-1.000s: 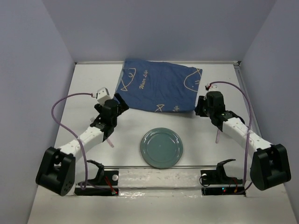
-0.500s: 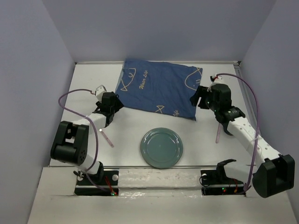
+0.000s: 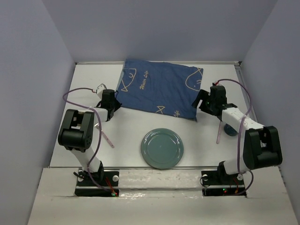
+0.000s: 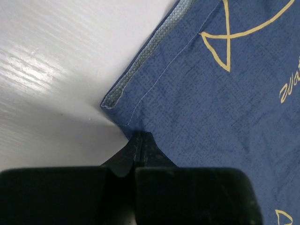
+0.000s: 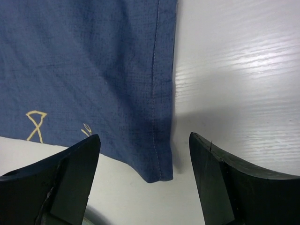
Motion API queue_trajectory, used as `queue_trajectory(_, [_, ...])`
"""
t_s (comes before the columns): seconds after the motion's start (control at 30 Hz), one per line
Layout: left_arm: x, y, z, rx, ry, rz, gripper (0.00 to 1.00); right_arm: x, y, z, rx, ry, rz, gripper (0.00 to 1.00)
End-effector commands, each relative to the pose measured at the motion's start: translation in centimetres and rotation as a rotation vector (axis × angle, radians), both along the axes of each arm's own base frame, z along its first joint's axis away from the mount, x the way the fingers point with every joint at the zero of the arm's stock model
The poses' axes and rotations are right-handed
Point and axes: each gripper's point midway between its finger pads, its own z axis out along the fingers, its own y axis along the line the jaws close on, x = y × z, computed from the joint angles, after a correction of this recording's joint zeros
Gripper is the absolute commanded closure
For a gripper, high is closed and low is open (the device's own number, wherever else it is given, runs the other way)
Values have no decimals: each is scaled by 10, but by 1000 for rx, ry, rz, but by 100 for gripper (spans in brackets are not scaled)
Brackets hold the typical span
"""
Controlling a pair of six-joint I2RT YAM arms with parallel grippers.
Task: Set the dinner table for one person
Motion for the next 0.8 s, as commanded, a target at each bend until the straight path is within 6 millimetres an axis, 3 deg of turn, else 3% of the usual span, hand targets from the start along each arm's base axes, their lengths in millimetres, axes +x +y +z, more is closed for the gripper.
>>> queue_trajectory(0.0, [3, 8, 25, 5, -87, 30, 100, 15, -1, -15, 21, -7, -18, 18])
queue_trajectory(0.03, [1, 12, 28, 22, -94, 40, 100, 14, 1, -26, 30, 23, -18, 18])
queue_trajectory(0.07, [-1, 17, 38, 29, -117, 57, 100, 17, -1, -26, 38, 23, -20, 18])
queue_trajectory(0.1, [-8, 23, 36, 47, -114, 81, 100, 19, 0, -28, 40, 25, -17, 19])
queue_trajectory(0.17, [-10, 27, 45, 53, -147, 95, 72, 20, 3, -29, 54, 29, -10, 19])
queue_trajectory(0.2, [-11, 27, 49, 54, -160, 96, 47, 21, 3, -29, 56, 22, -11, 20])
queue_trajectory(0.3, [-2, 21, 49, 39, -157, 75, 36, 23, 3, -28, 52, 15, -8, 20])
queue_trajectory(0.37, [5, 13, 45, 14, -145, 46, 36, 24, -1, -33, 29, 23, -20, 20])
queue_trajectory(0.4, [8, 10, 36, 7, -128, 34, 37, 25, -3, -36, 17, 29, -26, 20])
queue_trajectory(0.47, [17, 2, 39, -15, -137, -1, 37, 27, -8, -40, 13, 36, -35, 24])
queue_trajectory(0.6, [21, 6, 19, -20, -90, -1, 49, 32, -7, -49, 29, 58, -33, 32])
queue_trajectory(0.67, [17, 13, 17, -29, -93, 27, 77, 34, -3, -58, 45, 85, -14, 44])
queue_trajectory(0.73, [17, 14, 19, -44, -105, 31, 95, 35, -1, -60, 54, 93, -15, 52])
queue_trajectory(0.77, [17, 15, 18, -46, -104, 33, 100, 37, 0, -59, 57, 90, -13, 59])
